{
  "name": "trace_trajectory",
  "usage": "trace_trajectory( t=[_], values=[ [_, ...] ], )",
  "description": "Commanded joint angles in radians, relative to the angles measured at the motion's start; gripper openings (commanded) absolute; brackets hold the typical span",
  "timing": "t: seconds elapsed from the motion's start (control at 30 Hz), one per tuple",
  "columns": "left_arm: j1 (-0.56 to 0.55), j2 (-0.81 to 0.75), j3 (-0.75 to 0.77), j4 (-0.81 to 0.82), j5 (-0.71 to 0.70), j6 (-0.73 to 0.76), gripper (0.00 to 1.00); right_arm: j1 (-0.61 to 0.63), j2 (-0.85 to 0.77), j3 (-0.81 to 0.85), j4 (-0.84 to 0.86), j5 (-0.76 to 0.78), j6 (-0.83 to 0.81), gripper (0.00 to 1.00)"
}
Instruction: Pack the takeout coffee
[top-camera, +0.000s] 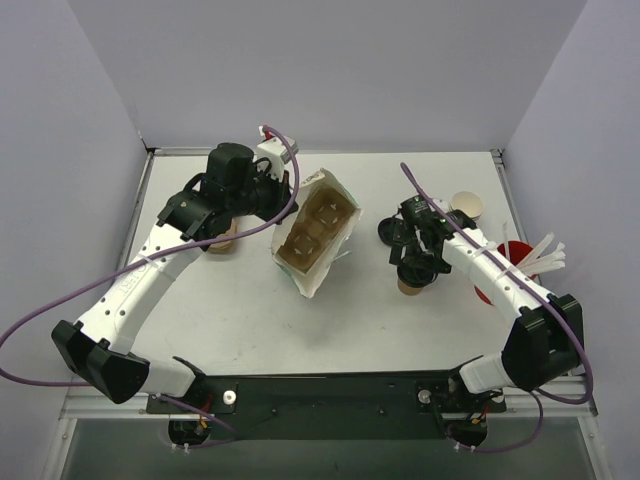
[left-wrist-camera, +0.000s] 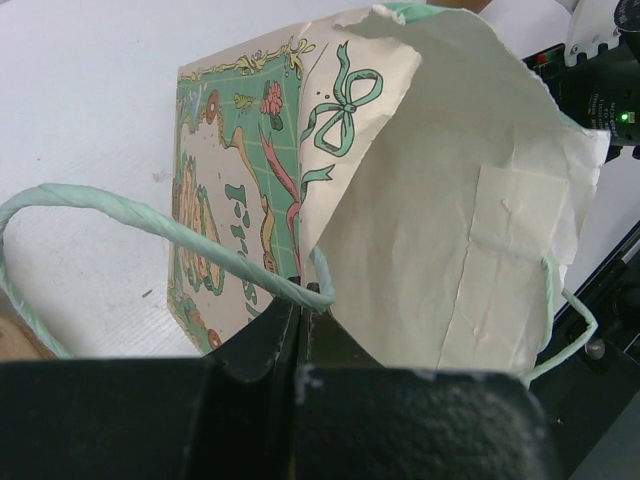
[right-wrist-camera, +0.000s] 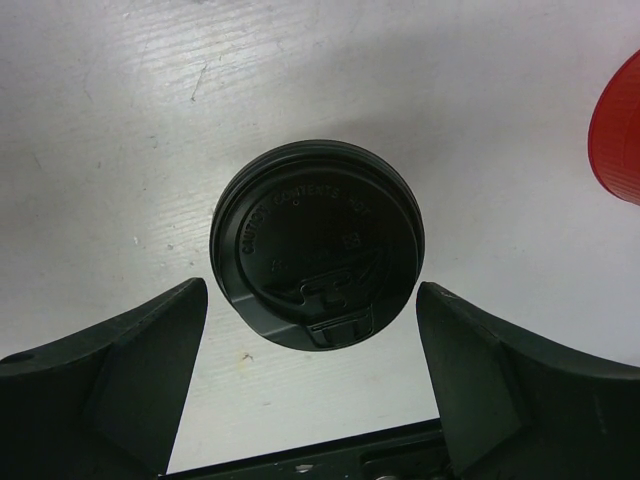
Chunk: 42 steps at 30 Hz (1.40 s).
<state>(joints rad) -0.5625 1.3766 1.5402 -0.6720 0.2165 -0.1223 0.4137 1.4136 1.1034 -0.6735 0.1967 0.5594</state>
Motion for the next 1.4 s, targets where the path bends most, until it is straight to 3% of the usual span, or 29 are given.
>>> trace_trajectory(
  t=[0.0, 0.77, 0.9, 1.0, 1.1, 1.37],
  values=[
    [-0.005, -0.025, 0.047, 0.015, 0.015, -0.004, 0.00, -0.016, 0.016, -0.010, -0.011, 0.001, -0.016, 0.80],
    [-0.008, -0.007, 0.057, 0.012, 0.021, -0.005, 0.00, -0.032, 0.039, -0.023, 0.018, -0.016, -0.018, 0.75],
    [-0.008, -0.005, 0.061, 0.009, 0.020, -0.007, 0.00, -0.033, 0.042, -0.031, 0.018, -0.022, -0.019, 0.68],
    [-0.010, 0.001, 0.067, 0.003, 0.018, -0.008, 0.00, -0.036, 0.033, -0.036, 0.018, -0.025, -0.018, 0.52],
    [-0.010, 0.010, 0.075, -0.004, 0.018, -0.010, 0.00, -0.039, 0.015, -0.036, 0.014, -0.025, -0.016, 0.45],
    [-0.016, 0.033, 0.096, -0.032, 0.014, -0.014, 0.00, -0.044, -0.036, -0.007, -0.021, -0.019, -0.016, 0.36]
  ],
)
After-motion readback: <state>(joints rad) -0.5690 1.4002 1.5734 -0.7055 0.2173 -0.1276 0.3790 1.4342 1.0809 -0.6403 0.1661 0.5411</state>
